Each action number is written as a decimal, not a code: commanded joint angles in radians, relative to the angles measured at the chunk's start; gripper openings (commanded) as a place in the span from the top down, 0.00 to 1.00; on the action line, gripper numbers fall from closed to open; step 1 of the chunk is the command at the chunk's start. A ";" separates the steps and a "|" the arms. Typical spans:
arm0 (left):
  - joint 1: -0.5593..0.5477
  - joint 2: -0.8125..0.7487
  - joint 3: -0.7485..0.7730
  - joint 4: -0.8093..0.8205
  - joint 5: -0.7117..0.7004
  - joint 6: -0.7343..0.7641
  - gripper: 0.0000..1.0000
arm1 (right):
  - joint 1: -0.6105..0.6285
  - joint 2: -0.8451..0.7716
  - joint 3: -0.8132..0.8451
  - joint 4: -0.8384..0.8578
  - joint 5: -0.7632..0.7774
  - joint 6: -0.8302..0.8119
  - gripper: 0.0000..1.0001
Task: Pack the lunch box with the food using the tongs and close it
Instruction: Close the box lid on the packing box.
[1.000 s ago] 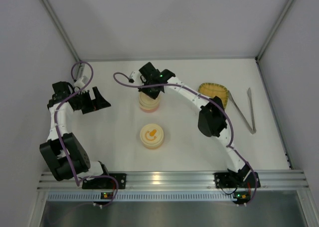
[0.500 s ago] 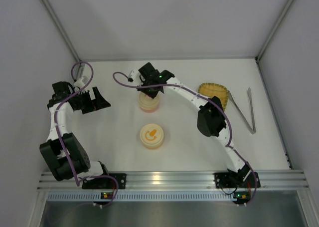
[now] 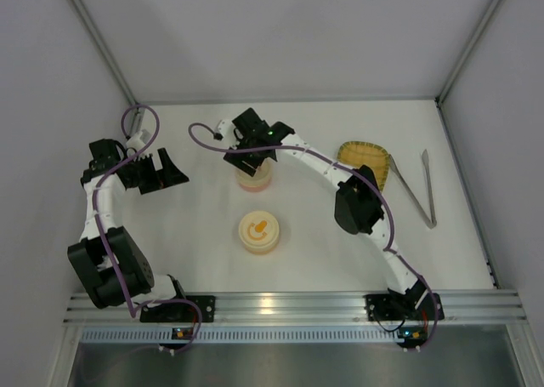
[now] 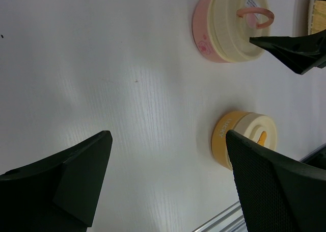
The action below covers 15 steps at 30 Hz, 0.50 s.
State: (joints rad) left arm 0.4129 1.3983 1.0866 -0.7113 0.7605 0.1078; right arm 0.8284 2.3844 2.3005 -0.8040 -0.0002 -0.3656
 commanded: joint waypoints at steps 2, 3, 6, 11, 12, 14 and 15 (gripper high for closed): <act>0.007 -0.048 0.029 0.018 0.060 0.013 0.02 | 0.014 -0.063 0.037 0.057 -0.040 0.037 0.28; 0.007 -0.053 0.030 0.025 0.077 0.007 0.01 | 0.012 -0.086 0.027 0.061 -0.047 0.045 0.27; 0.007 -0.074 0.038 0.041 0.095 -0.017 0.02 | -0.006 -0.207 -0.055 0.103 -0.090 0.080 0.15; -0.002 -0.131 0.047 0.108 0.091 -0.075 0.02 | -0.083 -0.402 -0.150 0.103 -0.180 0.149 0.03; -0.034 -0.140 0.058 0.116 0.071 -0.085 0.02 | -0.098 -0.428 -0.167 0.103 -0.198 0.160 0.01; -0.100 -0.148 0.084 0.099 -0.015 -0.066 0.02 | -0.149 -0.505 -0.231 0.086 -0.231 0.165 0.01; -0.184 -0.141 0.114 0.087 -0.047 -0.031 0.02 | -0.169 -0.554 -0.287 0.066 -0.250 0.162 0.01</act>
State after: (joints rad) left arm 0.3508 1.2850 1.1206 -0.6697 0.7685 0.0513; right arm 0.7303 1.9850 2.0850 -0.7681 -0.1665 -0.2440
